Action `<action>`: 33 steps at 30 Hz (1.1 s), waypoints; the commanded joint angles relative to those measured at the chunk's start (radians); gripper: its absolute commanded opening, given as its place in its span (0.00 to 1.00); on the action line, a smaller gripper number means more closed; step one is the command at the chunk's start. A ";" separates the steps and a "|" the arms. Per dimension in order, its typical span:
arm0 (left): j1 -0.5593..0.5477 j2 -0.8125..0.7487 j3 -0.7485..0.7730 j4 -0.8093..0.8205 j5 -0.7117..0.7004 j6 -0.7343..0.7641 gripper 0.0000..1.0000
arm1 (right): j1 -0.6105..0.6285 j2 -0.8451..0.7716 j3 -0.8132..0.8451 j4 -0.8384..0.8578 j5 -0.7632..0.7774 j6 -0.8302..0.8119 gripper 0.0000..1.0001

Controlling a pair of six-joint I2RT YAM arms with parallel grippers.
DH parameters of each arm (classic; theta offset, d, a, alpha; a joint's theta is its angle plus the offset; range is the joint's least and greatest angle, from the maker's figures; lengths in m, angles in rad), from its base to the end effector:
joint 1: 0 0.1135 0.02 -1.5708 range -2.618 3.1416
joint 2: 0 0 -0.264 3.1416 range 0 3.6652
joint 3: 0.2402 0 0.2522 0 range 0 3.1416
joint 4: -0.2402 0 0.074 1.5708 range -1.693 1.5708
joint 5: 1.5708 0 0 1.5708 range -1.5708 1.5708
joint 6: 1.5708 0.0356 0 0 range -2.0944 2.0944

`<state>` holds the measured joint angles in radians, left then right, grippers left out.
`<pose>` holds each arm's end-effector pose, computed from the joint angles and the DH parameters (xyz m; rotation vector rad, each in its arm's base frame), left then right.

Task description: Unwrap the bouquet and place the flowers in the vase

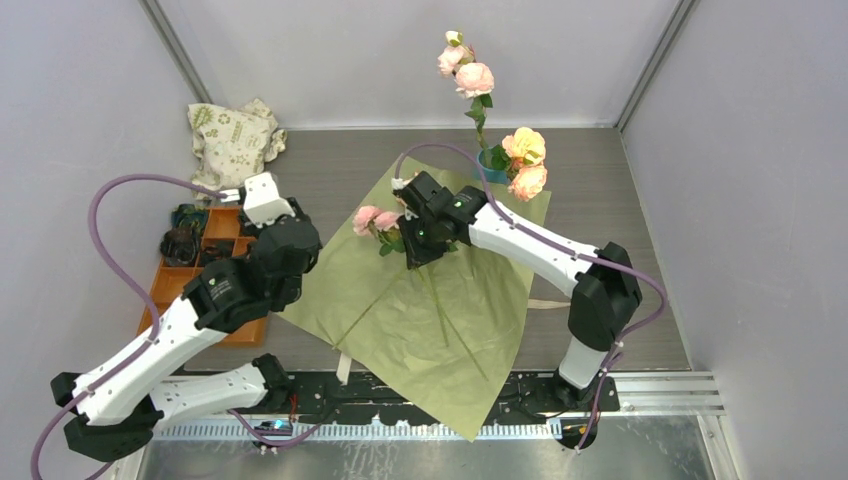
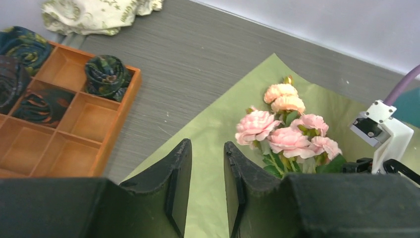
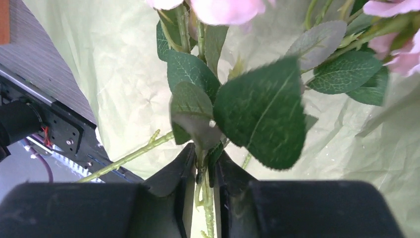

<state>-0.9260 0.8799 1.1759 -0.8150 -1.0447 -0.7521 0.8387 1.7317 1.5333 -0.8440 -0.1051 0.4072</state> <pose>0.1138 -0.1001 0.4002 -0.4255 1.7729 -0.0816 0.2442 0.2773 0.2901 -0.6202 2.6493 0.5456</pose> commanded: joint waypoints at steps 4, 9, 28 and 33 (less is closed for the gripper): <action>0.010 -0.006 0.012 0.070 0.061 -0.019 0.33 | 0.011 -0.104 -0.125 0.101 0.023 0.050 0.27; 0.021 0.010 0.013 0.079 0.102 -0.019 0.33 | 0.014 -0.091 -0.161 0.106 0.026 0.060 0.35; 0.052 0.048 -0.002 0.100 0.175 -0.041 0.33 | 0.186 0.002 -0.317 0.144 0.147 0.074 0.41; 0.059 0.040 -0.005 0.091 0.173 -0.041 0.33 | 0.185 0.070 -0.329 0.182 0.154 0.062 0.40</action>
<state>-0.8768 0.9382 1.1717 -0.7593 -0.8665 -0.7795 1.0248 1.7679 1.2076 -0.7231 0.0120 0.4698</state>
